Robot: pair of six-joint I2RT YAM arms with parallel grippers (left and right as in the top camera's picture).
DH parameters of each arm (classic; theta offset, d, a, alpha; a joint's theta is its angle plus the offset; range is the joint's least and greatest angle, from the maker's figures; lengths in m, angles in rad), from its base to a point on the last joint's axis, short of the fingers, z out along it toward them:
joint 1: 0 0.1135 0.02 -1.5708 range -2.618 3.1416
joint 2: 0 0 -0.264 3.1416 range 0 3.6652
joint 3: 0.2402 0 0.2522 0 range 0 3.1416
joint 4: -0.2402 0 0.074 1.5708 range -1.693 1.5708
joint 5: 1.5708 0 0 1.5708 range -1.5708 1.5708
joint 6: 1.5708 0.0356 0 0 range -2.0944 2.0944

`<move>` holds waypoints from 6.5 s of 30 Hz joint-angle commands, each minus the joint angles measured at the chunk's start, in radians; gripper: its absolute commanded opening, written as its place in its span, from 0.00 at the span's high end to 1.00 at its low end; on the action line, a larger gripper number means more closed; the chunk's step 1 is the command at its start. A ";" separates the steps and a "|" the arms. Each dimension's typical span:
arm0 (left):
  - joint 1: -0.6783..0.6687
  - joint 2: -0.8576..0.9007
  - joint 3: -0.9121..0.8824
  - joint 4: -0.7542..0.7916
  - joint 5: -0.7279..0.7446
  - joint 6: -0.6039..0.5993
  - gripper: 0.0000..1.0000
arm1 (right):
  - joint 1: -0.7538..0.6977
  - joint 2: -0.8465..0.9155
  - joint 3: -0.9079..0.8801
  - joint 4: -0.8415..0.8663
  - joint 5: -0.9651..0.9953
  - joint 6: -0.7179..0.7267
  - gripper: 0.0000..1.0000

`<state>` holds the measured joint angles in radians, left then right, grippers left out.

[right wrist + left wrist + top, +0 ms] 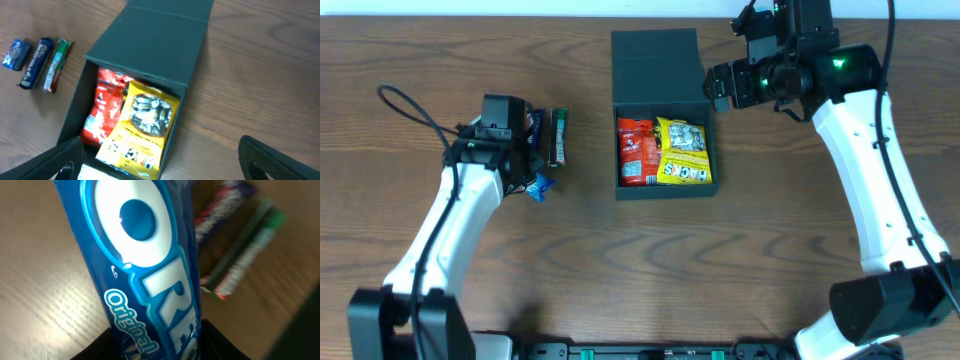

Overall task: Pack container
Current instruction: 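Carry the Oreo pack over the box and lower it inside with left gripper, then open the left gripper and move it toward the candy bars, then grasp the green candy bar with the left gripper, then lower the green bar into the box beside the Oreo pack, release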

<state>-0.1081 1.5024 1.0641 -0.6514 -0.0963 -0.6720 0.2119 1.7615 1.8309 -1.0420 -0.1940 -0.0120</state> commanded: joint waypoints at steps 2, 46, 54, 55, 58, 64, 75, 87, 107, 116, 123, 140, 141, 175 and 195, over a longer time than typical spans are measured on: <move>-0.089 -0.048 0.046 0.022 -0.054 0.190 0.75 | -0.032 -0.010 0.008 0.004 0.034 -0.012 0.01; -0.429 0.513 0.586 -0.166 0.175 0.374 0.75 | -0.291 -0.018 0.008 -0.051 0.030 -0.004 0.01; -0.428 0.525 0.586 -0.207 0.139 0.384 0.73 | -0.291 -0.018 0.008 -0.051 0.030 -0.004 0.01; -0.428 0.525 0.586 -0.209 0.138 0.394 0.71 | -0.291 -0.018 0.008 -0.051 0.030 -0.004 0.01; -0.428 0.525 0.586 -0.210 0.139 0.415 0.47 | -0.291 -0.018 0.008 -0.051 0.030 -0.004 0.01; -0.428 0.523 0.591 -0.209 0.139 0.449 0.25 | -0.291 -0.018 0.008 -0.051 0.029 -0.004 0.01; -0.420 0.444 0.642 -0.214 0.100 0.459 0.26 | -0.289 -0.018 0.008 -0.061 -0.017 -0.005 0.01; -0.174 0.427 0.639 -0.241 0.018 0.486 0.24 | -0.289 -0.018 0.008 -0.066 -0.021 -0.004 0.01; -0.106 0.658 0.639 -0.172 0.012 0.518 0.22 | -0.289 -0.018 0.008 -0.093 -0.020 -0.004 0.01; -0.085 0.702 0.639 -0.166 0.064 0.518 0.25 | -0.289 -0.018 0.008 -0.092 -0.020 -0.004 0.01; -0.074 0.729 0.639 -0.161 0.074 0.518 0.34 | -0.289 -0.018 0.008 -0.093 -0.020 -0.004 0.01; -0.068 0.751 0.639 -0.160 0.101 0.515 0.55 | -0.289 -0.018 0.008 -0.095 -0.020 -0.004 0.01; -0.068 0.751 0.639 -0.160 0.101 0.515 0.55 | -0.289 -0.018 0.008 -0.096 -0.020 -0.004 0.01; -0.069 0.739 0.640 -0.164 0.101 0.465 0.82 | -0.289 -0.018 0.008 -0.100 -0.020 -0.004 0.01; -0.288 0.427 0.640 -0.197 0.091 0.341 0.87 | -0.289 -0.018 0.008 -0.104 -0.024 -0.004 0.01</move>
<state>-0.3340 1.9484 1.6913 -0.8337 -0.0032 -0.2451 -0.0746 1.7603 1.8309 -1.1412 -0.2092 -0.0116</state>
